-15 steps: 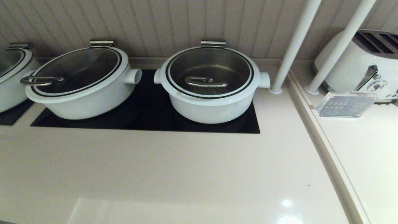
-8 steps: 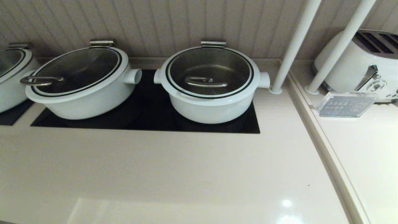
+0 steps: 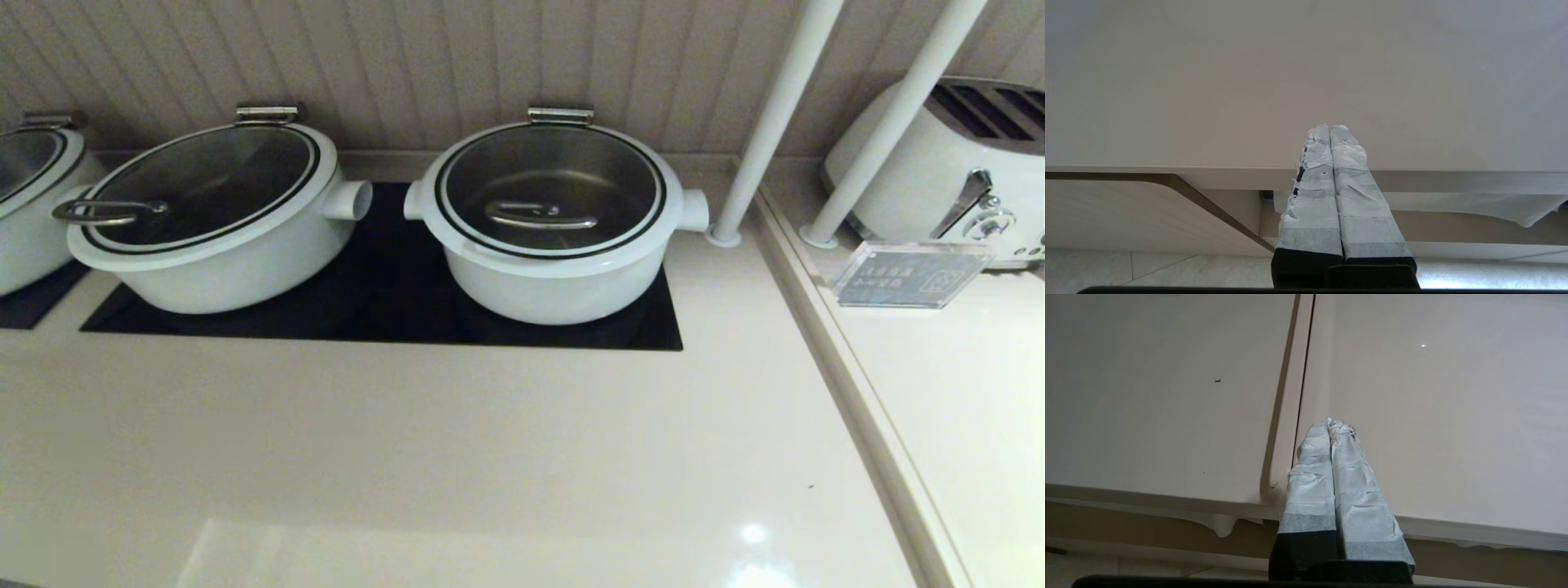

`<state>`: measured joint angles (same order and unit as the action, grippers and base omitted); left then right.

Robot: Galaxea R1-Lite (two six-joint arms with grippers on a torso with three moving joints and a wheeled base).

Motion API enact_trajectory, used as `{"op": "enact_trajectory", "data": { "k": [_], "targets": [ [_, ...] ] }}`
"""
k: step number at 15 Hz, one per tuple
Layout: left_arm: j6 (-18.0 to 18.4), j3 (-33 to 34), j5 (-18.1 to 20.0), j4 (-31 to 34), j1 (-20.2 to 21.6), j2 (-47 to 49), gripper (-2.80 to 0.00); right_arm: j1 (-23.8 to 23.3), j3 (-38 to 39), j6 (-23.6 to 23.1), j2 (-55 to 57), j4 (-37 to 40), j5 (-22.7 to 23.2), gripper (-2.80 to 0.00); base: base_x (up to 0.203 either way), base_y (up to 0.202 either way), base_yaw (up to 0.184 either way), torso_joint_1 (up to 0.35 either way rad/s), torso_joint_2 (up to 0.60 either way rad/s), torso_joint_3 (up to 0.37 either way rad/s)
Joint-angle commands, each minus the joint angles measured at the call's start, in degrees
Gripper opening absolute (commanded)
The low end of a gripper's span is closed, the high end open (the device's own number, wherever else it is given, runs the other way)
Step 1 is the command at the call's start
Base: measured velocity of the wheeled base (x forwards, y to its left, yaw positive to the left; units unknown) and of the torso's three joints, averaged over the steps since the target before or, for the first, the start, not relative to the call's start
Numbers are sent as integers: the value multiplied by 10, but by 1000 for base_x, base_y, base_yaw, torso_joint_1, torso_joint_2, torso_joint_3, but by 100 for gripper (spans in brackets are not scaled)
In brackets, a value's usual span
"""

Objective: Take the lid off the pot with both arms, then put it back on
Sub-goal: Open the food pot lid a small opening with the right arm

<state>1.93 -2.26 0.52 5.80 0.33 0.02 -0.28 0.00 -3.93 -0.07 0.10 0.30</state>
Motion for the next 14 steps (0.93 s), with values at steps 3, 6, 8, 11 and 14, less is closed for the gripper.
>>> {"op": "enact_trajectory", "data": {
  "k": [3, 6, 8, 11, 14],
  "targets": [
    [0, 0, 0, 1, 0, 0, -280, 5, -13, -11, 1, 3, 6, -280, 0, 0, 0, 0, 0, 0],
    [0, 0, 0, 1, 0, 0, -280, 5, -33, -23, 5, 13, 40, -280, 0, 0, 0, 0, 0, 0],
    [0, 0, 0, 0, 0, 0, -280, 5, -58, -23, 26, 17, 48, -280, 0, 0, 0, 0, 0, 0],
    [0, 0, 0, 0, 0, 0, -280, 5, -95, -23, 82, 12, 51, -280, 0, 0, 0, 0, 0, 0],
    [0, 0, 0, 1, 0, 0, -280, 10, -135, -22, 156, -8, 51, -280, 0, 0, 0, 0, 0, 0]
  ]
}}
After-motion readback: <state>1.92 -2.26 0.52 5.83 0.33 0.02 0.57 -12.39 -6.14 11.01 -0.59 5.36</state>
